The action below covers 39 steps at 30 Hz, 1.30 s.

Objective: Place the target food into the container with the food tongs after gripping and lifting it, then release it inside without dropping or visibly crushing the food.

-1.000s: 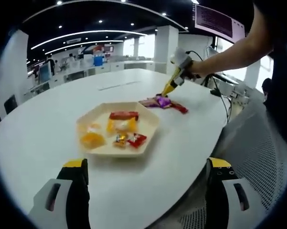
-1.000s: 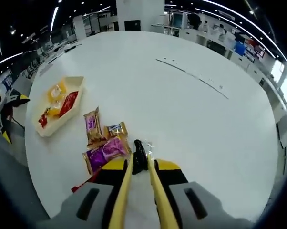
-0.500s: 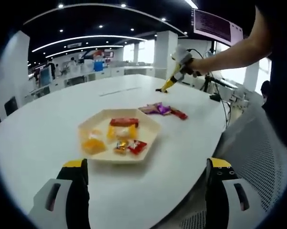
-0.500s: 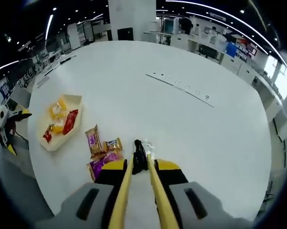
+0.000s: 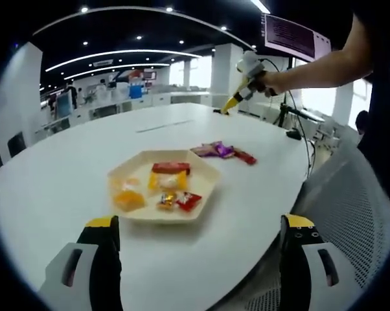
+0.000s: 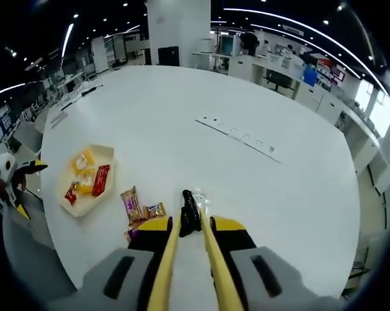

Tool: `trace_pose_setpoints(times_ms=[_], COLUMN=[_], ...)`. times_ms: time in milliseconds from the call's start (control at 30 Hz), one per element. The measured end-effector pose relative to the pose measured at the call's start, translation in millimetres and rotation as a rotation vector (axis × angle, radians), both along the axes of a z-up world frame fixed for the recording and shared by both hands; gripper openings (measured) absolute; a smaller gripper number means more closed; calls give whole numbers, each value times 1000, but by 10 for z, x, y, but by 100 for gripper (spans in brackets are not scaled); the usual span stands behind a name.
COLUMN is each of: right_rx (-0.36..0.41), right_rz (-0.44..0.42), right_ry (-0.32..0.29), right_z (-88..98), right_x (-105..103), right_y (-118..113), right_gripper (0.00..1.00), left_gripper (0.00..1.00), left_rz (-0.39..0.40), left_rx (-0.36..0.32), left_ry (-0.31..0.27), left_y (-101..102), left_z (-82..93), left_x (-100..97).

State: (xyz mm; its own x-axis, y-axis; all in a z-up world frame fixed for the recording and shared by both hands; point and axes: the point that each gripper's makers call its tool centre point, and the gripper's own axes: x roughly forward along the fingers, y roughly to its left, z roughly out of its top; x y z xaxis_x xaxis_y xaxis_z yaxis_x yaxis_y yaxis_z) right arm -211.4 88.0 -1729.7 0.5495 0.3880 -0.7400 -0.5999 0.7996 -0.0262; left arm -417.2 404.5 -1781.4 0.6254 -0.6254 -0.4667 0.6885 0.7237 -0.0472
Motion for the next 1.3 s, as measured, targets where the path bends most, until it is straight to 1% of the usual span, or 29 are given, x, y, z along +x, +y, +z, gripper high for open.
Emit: trace_pose_setpoints(times_ms=[233,267,333,400,467,567,700,1000,1033,1100,1200,1300], right_rx=[-7,-9,-3,-1,5,12,8,21,21,32,42,53], right_rz=[7,9,11,16,17,24,48,101,103,117,139,160], right_ry=[-14,-15,-13,-12,-14,-20,-27,-45,-45,-47,-57,-55], right_z=[92,101,113,126,155,213,262,392,397,443,494,504], right_x=[-30,-38,-50,-64,-72,-98,-104,-25,-23,-11,8,1], right_y=[85,110,165,218,261,364,483,852,865,984,1165,1323], right_gripper=[21,21,21,21,21,21,21,22,22,22,22,22], left_gripper=[100,100,100,100,100,100,100,100,100,100,100,100], left_rz=[7,0,-54,-71,-67,-35,-51,-38,-37,-35,-44,-44], left_rx=[0,7,33,43,48,38,41,41,40,47,46,46], left_ry=[-7,1,-6,-14,-22,-29,-34,-23,-22,-13,-18,-22], left_y=[19,8,-68,-95,-76,-34,-64,-32,-31,-22,-39,-38], left_z=[-3,-16,-39,-49,-46,-9,-5,-29,-30,-47,-41,-33], left_x=[15,-2,-54,-72,-57,-16,-34,-17,-16,-18,-27,-26])
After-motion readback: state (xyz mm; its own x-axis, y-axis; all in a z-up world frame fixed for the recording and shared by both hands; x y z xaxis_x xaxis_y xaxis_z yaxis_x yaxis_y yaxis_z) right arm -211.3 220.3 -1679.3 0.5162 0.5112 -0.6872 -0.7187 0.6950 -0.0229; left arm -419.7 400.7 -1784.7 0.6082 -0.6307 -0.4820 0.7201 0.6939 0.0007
